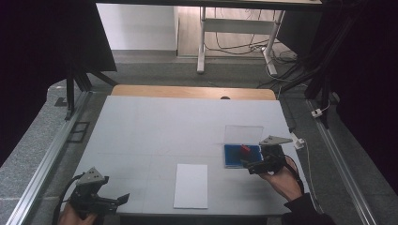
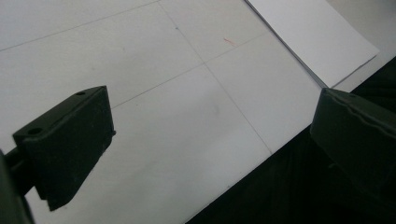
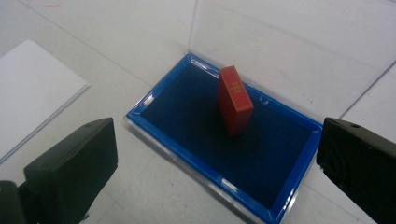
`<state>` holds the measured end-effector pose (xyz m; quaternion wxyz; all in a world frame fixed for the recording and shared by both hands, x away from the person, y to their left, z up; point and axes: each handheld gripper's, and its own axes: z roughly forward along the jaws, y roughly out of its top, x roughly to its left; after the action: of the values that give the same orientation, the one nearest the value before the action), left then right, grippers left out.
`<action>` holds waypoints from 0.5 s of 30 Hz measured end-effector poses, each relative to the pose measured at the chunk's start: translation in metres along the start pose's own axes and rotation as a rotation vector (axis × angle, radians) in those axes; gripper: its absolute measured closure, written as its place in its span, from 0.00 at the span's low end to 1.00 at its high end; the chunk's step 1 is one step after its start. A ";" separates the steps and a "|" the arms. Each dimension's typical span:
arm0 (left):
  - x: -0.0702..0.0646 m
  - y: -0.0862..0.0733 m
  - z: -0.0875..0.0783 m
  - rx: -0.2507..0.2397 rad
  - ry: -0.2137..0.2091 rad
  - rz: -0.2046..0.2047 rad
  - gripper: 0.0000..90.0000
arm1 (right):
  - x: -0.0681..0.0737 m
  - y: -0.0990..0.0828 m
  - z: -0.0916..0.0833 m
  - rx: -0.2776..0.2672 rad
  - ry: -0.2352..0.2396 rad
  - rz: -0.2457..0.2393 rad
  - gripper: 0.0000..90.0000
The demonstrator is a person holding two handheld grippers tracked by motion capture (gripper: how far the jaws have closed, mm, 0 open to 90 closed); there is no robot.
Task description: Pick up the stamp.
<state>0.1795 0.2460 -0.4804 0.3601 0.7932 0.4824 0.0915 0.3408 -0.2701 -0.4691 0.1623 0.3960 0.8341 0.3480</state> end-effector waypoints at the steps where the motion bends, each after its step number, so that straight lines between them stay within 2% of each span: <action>1: 0.000 0.000 0.000 0.001 0.000 0.000 0.00 | -0.001 0.001 0.002 0.003 -0.002 -0.005 0.00; 12: 0.000 0.000 0.000 0.004 0.000 0.002 0.00 | -0.008 0.012 0.025 0.048 0.003 -0.034 0.00; 15: 0.000 0.000 0.000 0.005 -0.001 0.001 0.00 | -0.012 0.015 0.032 0.056 0.011 -0.042 0.11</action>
<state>0.1799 0.2457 -0.4806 0.3585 0.7944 0.4820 0.0900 0.3738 -0.2582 -0.4808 0.1537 0.3807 0.8526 0.3232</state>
